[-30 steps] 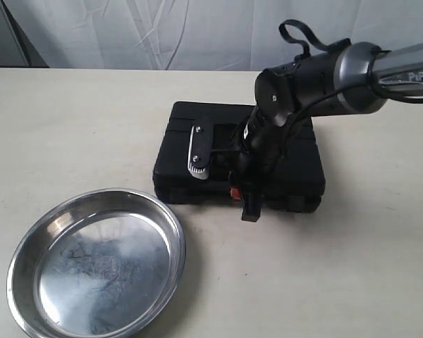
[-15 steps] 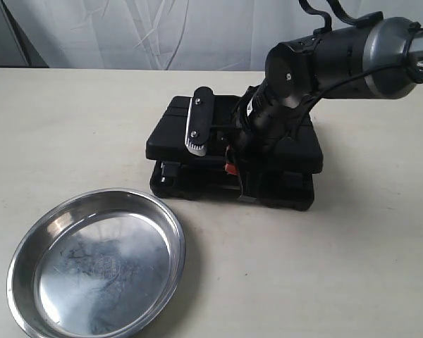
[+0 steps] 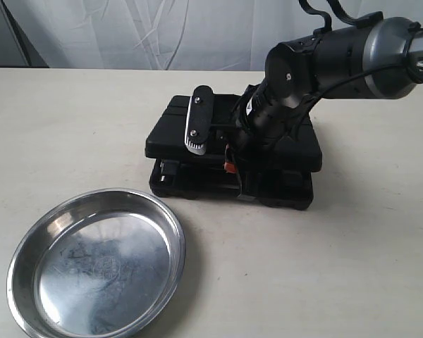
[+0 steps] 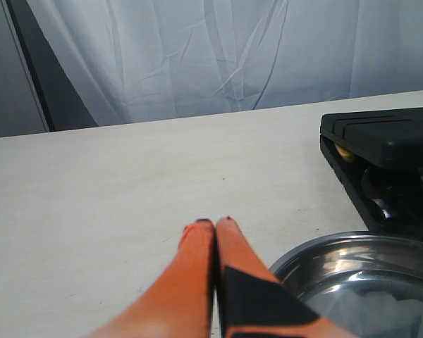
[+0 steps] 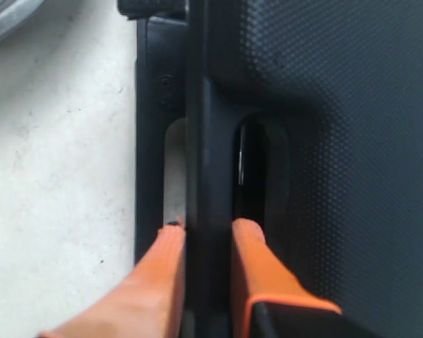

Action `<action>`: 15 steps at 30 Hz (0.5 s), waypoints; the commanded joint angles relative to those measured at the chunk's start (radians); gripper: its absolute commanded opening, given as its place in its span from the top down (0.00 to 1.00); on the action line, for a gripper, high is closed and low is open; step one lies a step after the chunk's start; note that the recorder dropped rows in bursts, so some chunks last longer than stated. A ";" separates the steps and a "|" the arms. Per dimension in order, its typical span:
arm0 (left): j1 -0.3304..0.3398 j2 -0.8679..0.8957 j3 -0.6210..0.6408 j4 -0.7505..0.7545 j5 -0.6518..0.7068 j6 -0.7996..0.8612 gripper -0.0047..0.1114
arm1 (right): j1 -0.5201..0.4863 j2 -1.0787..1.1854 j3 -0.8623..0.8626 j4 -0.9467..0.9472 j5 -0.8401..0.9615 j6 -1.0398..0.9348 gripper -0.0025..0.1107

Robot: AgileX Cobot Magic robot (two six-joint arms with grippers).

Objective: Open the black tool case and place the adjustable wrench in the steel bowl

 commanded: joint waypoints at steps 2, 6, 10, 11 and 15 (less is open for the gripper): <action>-0.006 -0.005 0.005 0.003 -0.005 0.000 0.96 | -0.004 -0.016 -0.007 -0.016 -0.055 -0.003 0.98; -0.006 -0.005 0.005 0.003 -0.005 0.000 0.96 | -0.004 -0.016 -0.007 -0.016 -0.059 -0.003 0.98; -0.006 -0.005 0.005 0.064 -0.005 0.004 0.96 | -0.004 -0.016 -0.007 -0.022 -0.059 -0.003 0.98; -0.006 -0.005 0.005 0.083 -0.005 0.004 0.96 | -0.004 -0.016 -0.007 -0.024 -0.059 -0.003 0.98; -0.006 -0.005 0.005 0.089 -0.073 0.002 0.96 | -0.004 -0.016 -0.007 -0.026 -0.059 -0.003 0.98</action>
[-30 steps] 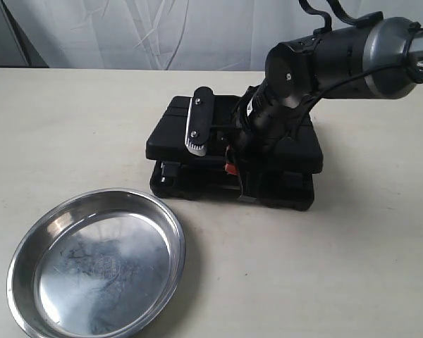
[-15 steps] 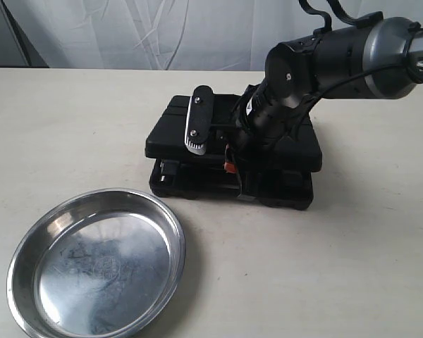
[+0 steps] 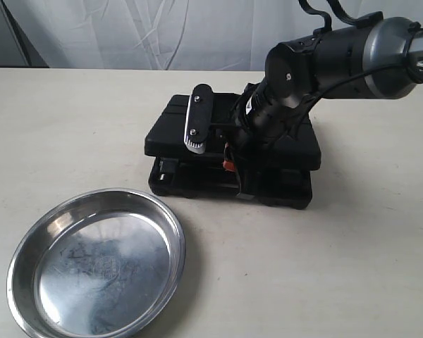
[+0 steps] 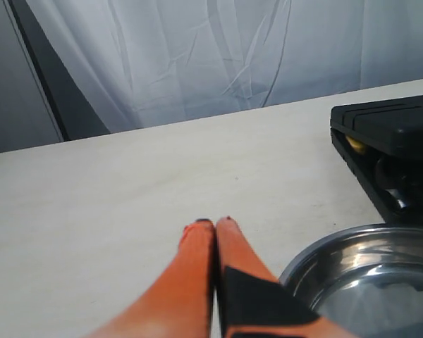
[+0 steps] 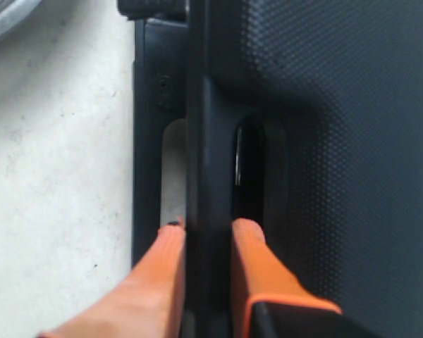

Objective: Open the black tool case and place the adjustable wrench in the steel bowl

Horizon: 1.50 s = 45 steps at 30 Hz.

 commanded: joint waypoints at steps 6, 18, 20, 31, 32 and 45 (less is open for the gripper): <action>-0.006 -0.005 0.005 -0.403 -0.371 -0.130 0.96 | -0.004 -0.016 -0.007 -0.017 -0.050 -0.003 0.98; -0.006 0.029 -0.096 -0.626 -0.244 -0.186 0.96 | -0.004 -0.016 -0.007 -0.019 -0.071 -0.003 0.98; -0.006 0.073 -0.153 -0.552 -0.242 -0.186 0.96 | -0.004 -0.016 -0.007 -0.019 -0.073 -0.003 0.98; -0.006 0.683 -0.501 -0.501 0.073 -0.177 0.96 | -0.004 -0.016 -0.007 -0.019 -0.078 -0.003 0.98; -0.006 0.761 -0.542 -0.501 0.108 -0.150 0.96 | -0.004 -0.016 -0.007 -0.019 -0.080 -0.003 0.98; 0.004 1.524 -0.854 -0.967 0.345 0.409 0.96 | -0.004 -0.016 -0.007 -0.019 -0.082 -0.003 0.98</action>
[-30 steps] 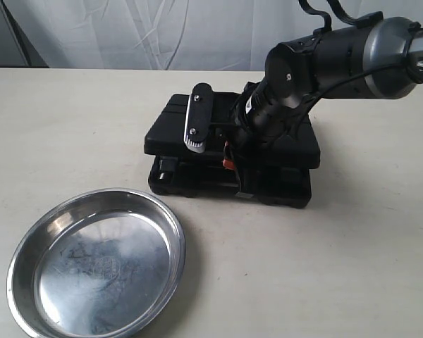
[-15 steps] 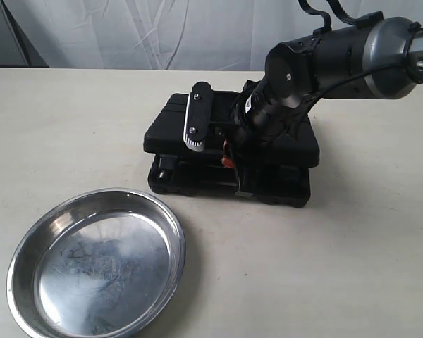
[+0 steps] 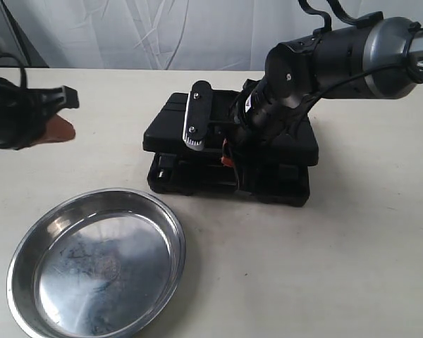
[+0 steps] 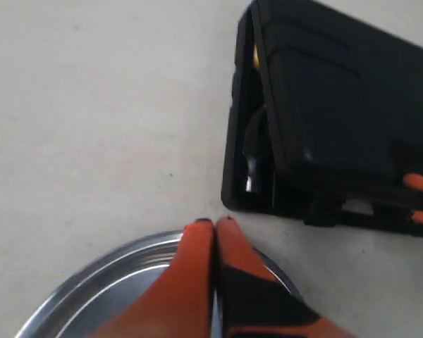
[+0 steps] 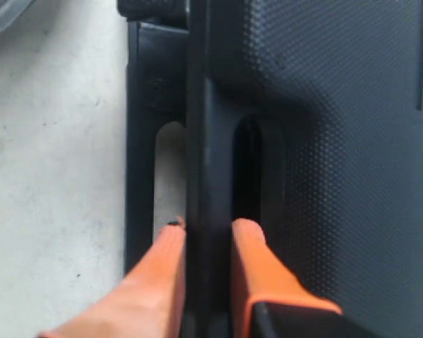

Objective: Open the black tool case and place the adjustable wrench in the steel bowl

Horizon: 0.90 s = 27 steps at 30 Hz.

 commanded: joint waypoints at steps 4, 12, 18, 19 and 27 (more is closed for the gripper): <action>0.040 0.310 -0.113 -0.216 0.165 0.195 0.96 | -0.004 -0.016 -0.007 -0.012 -0.048 -0.003 0.98; 0.054 0.475 -0.170 -0.499 0.283 0.445 0.96 | -0.004 -0.016 -0.007 -0.012 -0.045 -0.003 0.98; 0.054 0.546 -0.203 -0.583 0.315 0.470 0.96 | -0.004 -0.016 -0.007 -0.012 -0.045 -0.003 0.98; 0.054 0.553 -0.211 -0.597 0.327 0.480 0.96 | -0.004 -0.016 -0.007 -0.012 -0.045 -0.003 0.98; 0.054 0.566 -0.259 -0.647 0.355 0.511 0.96 | -0.004 -0.016 -0.007 -0.012 -0.045 -0.003 0.98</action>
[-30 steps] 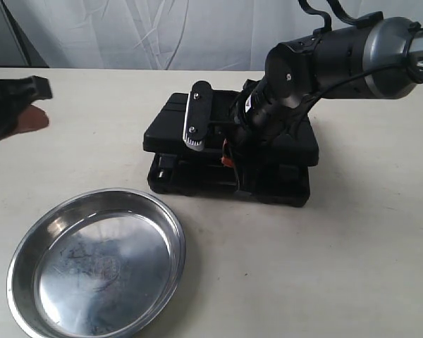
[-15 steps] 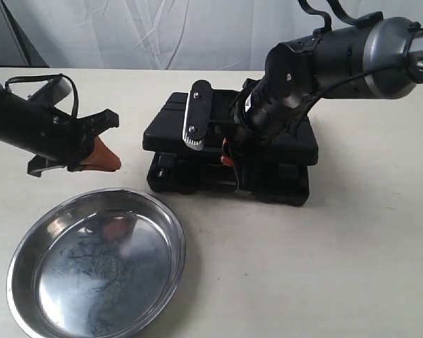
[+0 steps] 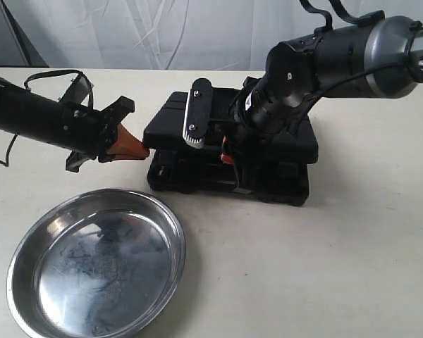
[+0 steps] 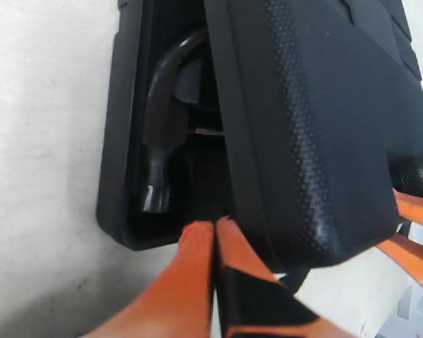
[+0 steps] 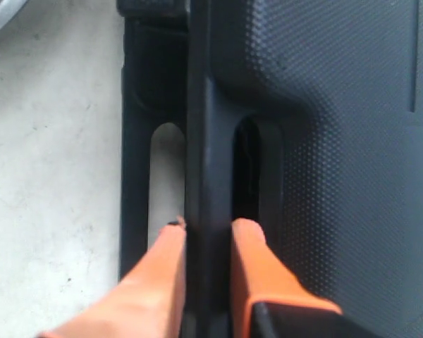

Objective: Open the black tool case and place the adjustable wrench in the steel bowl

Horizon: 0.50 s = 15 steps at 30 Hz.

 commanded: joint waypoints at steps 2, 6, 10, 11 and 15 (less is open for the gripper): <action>0.001 -0.002 -0.031 -0.041 0.018 0.010 0.96 | -0.004 -0.013 -0.007 -0.012 -0.033 -0.003 0.98; 0.001 -0.002 -0.033 -0.048 0.020 0.010 0.96 | -0.004 -0.013 -0.007 -0.012 -0.040 -0.003 0.98; 0.001 -0.002 -0.033 -0.048 0.020 0.010 0.96 | -0.004 -0.013 -0.007 -0.012 -0.043 -0.003 0.98; 0.001 -0.002 -0.033 -0.051 0.020 0.010 0.96 | -0.004 -0.013 -0.007 -0.012 -0.045 -0.003 0.98; 0.001 -0.002 -0.033 -0.051 0.020 0.010 0.96 | -0.004 -0.013 -0.007 -0.010 -0.050 -0.003 0.96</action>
